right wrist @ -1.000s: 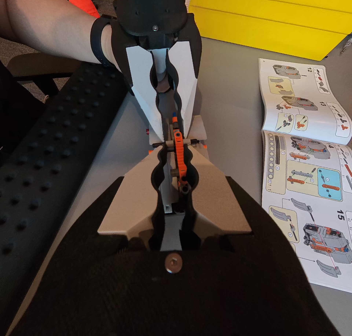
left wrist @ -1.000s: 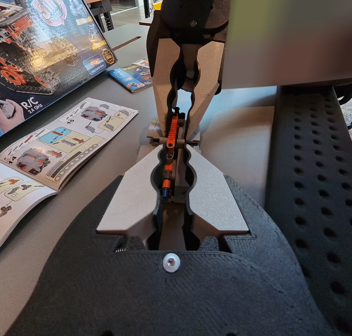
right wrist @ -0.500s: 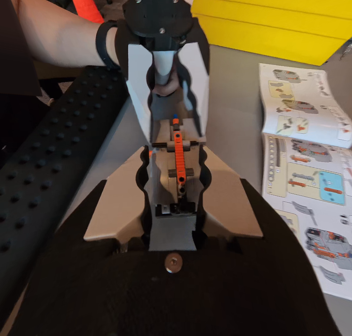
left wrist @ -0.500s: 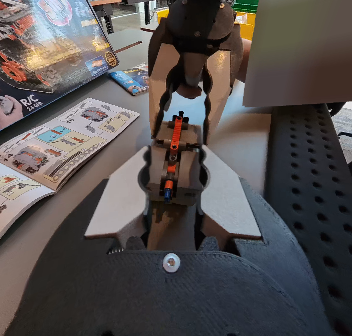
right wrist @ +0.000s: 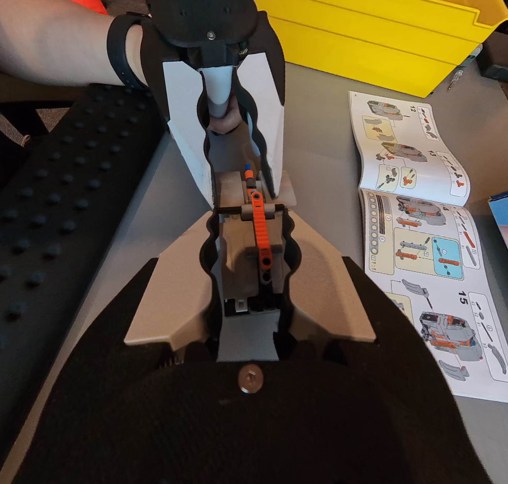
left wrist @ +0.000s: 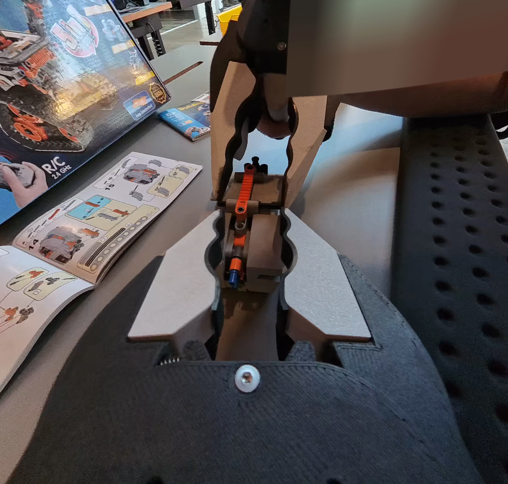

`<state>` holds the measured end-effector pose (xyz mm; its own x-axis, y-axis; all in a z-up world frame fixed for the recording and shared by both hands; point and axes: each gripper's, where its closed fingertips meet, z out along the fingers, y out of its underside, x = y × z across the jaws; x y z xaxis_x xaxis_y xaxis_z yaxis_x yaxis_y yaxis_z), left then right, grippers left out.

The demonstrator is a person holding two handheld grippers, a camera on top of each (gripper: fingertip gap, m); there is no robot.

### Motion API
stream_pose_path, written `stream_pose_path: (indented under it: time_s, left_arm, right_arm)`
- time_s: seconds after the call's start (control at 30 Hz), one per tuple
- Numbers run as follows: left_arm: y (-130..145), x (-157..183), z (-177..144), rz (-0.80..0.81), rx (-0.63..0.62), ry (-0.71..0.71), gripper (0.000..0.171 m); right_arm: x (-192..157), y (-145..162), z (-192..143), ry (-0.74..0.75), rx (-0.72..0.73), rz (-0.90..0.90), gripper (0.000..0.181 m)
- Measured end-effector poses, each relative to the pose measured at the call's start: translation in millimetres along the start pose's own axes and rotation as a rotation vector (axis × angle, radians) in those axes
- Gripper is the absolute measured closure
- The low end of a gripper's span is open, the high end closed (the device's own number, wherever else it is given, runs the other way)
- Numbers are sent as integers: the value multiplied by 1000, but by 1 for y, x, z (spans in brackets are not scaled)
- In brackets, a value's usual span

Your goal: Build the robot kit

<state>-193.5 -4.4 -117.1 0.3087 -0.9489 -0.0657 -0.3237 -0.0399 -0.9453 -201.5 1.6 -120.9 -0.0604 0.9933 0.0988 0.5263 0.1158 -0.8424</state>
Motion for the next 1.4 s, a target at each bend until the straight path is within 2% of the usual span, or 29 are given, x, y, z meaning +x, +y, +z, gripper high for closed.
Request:
stream_pose_path:
  time_s: [0.17,0.3,0.67,0.73,0.77,0.83,0.87,1.4]
  left_arm:
    - [-2,2,2,-23,16,29,127]
    - [-3,4,2,-19,21,41,132]
    - [-3,2,3,-40,23,49,131]
    - [-3,0,4,-53,19,41,128]
    - [-2,-1,4,-63,13,41,119]
    - [-2,2,4,-59,10,57,123]
    - [-2,3,3,-49,12,62,131]
    - [-1,3,3,-15,12,32,131]
  right_arm:
    - [-3,0,-2,-10,11,-1,142]
    - [-3,-1,-1,-12,33,-22,143]
    - [-2,-1,-1,-16,54,-9,143]
    - [-3,-1,-1,-19,58,-15,143]
    - [-3,-1,0,-16,58,-24,143]
    - [-3,-2,0,-17,57,-24,143]
    - [-3,-2,0,-20,61,-21,143]
    - [-3,-1,0,5,43,-58,146]
